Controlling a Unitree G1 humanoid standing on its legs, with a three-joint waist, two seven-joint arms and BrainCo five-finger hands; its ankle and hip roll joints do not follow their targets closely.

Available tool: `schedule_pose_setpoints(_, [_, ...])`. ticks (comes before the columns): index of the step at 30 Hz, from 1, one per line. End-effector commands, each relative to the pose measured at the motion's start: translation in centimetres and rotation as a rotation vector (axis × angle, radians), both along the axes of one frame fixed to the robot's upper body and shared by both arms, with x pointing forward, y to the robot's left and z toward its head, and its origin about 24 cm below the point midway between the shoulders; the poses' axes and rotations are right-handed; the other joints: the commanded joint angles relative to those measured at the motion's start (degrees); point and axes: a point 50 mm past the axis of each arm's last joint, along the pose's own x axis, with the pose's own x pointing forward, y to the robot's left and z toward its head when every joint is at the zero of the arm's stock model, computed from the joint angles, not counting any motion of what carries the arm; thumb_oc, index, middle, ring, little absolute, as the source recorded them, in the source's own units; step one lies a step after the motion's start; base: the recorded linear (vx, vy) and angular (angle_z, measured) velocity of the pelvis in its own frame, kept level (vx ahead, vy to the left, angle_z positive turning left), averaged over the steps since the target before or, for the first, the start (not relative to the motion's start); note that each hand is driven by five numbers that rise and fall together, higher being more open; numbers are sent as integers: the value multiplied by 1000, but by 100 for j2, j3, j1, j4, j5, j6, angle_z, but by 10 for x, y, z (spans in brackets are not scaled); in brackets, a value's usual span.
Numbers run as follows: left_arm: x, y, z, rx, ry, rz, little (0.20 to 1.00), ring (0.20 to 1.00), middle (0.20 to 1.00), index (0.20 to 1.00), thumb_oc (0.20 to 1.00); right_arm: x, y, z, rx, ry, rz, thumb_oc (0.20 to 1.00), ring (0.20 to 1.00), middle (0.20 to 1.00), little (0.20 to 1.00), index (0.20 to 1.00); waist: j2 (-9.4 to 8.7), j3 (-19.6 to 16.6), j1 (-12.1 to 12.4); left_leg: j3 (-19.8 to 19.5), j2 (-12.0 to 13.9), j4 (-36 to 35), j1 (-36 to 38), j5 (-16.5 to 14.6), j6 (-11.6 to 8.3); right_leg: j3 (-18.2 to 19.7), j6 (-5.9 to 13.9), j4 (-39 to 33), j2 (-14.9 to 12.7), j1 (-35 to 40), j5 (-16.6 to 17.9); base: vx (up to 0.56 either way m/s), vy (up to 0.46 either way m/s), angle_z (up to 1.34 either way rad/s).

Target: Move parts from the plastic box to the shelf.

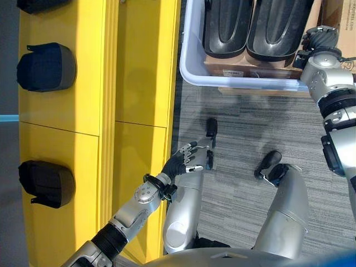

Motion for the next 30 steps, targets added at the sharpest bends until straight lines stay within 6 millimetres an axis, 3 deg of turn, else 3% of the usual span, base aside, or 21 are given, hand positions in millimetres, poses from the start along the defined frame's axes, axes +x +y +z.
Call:
schedule_pose_setpoints(1, [1,0,19,-39,-77,-16,1000,1000,1000,1000,1000,-1,-3,-22,17,64,-66,1000,1000,1000,1000,1000,79,326,214,396,-331,180,198,-755,339,341,295,98,390,94,243,0,0,0])
schedule_pose_setpoints(9, [-1,-8,20,-54,-82,-11,1000,1000,1000,1000,1000,-9,9,18,-11,-274,-154,1000,1000,1000,1000,1000,86,326,162,460,-343,82,376,-749,328,337,313,11,415,269,243,-4,17,0])
schedule_pose_setpoints(13, [-3,-12,20,-65,-83,-4,1000,1000,1000,1000,1000,-16,30,32,-38,-418,-124,1000,1000,1000,1000,1000,70,326,106,492,-375,-10,468,-729,318,340,333,-124,478,356,282,-6,27,-1])
schedule_pose_setpoints(18, [1,-15,17,-93,-91,26,1000,1000,1000,1000,1000,-24,65,28,-94,-537,-81,1000,1000,1000,1000,1000,57,326,12,591,-370,-93,562,-714,331,377,345,-270,544,413,347,-11,85,-7])
schedule_pose_setpoints(30, [7,-18,13,-95,-99,54,1000,1000,1000,1000,1000,-28,82,12,-50,-551,-60,1000,1000,1000,1000,1000,-7,326,-42,664,-365,-174,546,-694,361,345,376,-440,588,437,442,-7,23,-1])
